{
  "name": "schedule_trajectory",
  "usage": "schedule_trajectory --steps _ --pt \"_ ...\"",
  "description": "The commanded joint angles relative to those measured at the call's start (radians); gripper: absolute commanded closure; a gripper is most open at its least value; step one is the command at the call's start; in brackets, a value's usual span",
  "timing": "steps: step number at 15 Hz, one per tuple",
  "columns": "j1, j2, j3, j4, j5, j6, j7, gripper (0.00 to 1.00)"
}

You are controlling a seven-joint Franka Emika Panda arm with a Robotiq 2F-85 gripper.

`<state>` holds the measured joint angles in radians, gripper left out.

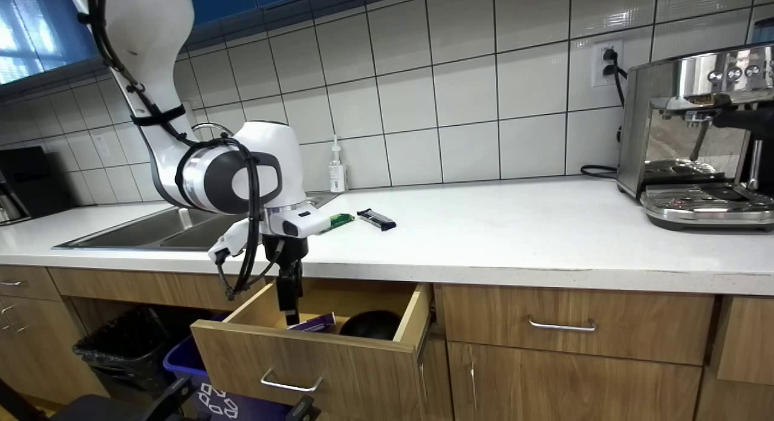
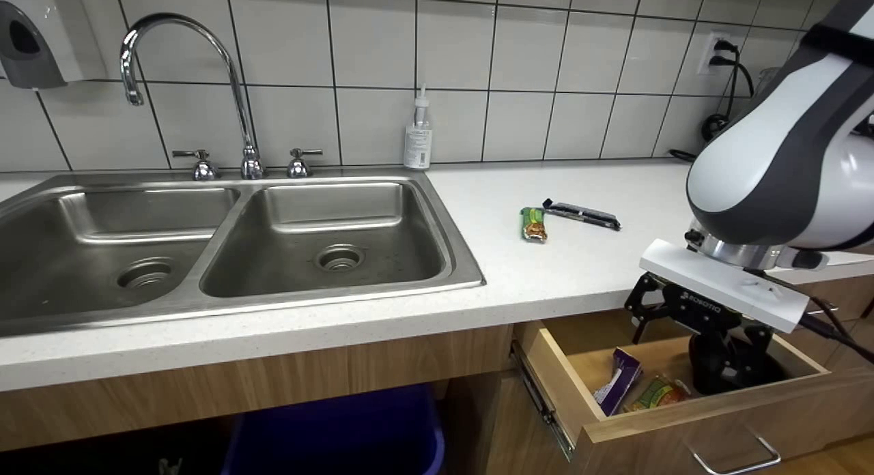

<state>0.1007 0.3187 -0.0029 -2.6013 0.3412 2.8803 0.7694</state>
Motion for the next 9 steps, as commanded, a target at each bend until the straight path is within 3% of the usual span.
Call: schedule_trajectory --steps 1,9 --pt "0.006 -0.054 -0.002 -0.020 -0.010 -0.010 -0.016 0.00" --pt "0.005 -0.149 0.008 -0.052 -0.021 -0.041 -0.058 0.00"
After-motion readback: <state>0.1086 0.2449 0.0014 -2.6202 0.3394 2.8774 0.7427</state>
